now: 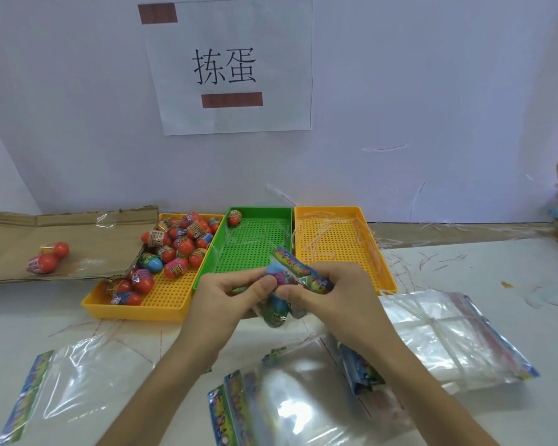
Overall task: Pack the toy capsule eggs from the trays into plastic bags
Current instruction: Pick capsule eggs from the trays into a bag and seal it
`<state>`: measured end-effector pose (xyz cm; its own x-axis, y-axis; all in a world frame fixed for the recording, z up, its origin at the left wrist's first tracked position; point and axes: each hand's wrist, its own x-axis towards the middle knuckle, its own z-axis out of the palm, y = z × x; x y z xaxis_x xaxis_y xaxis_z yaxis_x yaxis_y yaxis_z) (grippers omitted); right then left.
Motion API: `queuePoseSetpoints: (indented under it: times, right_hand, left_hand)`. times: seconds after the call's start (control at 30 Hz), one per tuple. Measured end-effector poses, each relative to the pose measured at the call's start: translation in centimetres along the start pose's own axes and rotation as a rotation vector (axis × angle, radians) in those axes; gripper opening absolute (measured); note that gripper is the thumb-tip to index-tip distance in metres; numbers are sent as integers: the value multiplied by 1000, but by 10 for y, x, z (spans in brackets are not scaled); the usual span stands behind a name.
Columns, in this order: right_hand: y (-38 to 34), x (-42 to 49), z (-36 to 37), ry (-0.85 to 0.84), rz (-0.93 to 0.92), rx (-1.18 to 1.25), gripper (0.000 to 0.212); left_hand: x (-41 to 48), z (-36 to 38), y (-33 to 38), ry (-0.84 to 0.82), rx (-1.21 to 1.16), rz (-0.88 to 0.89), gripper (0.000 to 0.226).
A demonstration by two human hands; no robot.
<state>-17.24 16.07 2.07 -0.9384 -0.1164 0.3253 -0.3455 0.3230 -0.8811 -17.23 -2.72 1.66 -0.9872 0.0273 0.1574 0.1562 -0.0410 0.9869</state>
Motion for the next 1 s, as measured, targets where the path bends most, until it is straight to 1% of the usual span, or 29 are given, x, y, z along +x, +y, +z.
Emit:
queuePoseSetpoints:
  times: [0.07,0.2,0.3,0.37,0.43,0.5,0.6,0.63,0.7,0.73,0.77,0.83,0.9,0.97,1.0]
  right_hand:
    - [1,1,2,48,23,27,24]
    - [7,3,2,-22,101,173,18]
    - [11,3,1,-43,145,191,29]
    - [12,4,1,-40,159,176,22]
    - [12,4,1,-6,167,181,12]
    - [10,3,2,51,146,182,10]
    - [4,0,4,121,59,136,7]
    - [0,0,4,140,20,147,10]
    - [-4,-1,2,195,-92,146,28]
    - [-5,-2,0,234,-163,114,34]
    - [-6,-1,-1,268,-237,71,35]
    - [-7,-2,-2,311,-397,-45,34]
    - [-6,-3,-1,332,-531,-139,34]
    - [-5,-6,0,327,-595,-168,34]
    - [-5,-7,1,317,-610,-173,32]
  left_hand:
    - [1,2,-1,30,-64,-53,40]
    - [2,1,-3,67,-165,-129,46]
    - [-1,3,-7,85,-198,-184,47]
    - [-4,8,-10,99,-212,-198,42]
    - [-7,13,-12,124,-218,-175,46]
    - [-7,17,-14,145,-223,-145,48]
    - [-6,16,-14,129,-195,-46,41]
    - [-5,14,-12,101,-163,13,38]
    - [-3,8,-9,22,-80,129,37]
    - [-2,5,-8,-13,-48,169,38]
    - [-2,3,-8,-38,-34,187,38]
    - [-2,4,-9,-41,-95,149,38]
    - [-4,7,-7,-33,-281,34,39]
    - [-5,9,0,-37,-448,-84,41]
    - [-6,9,4,-50,-475,-136,43]
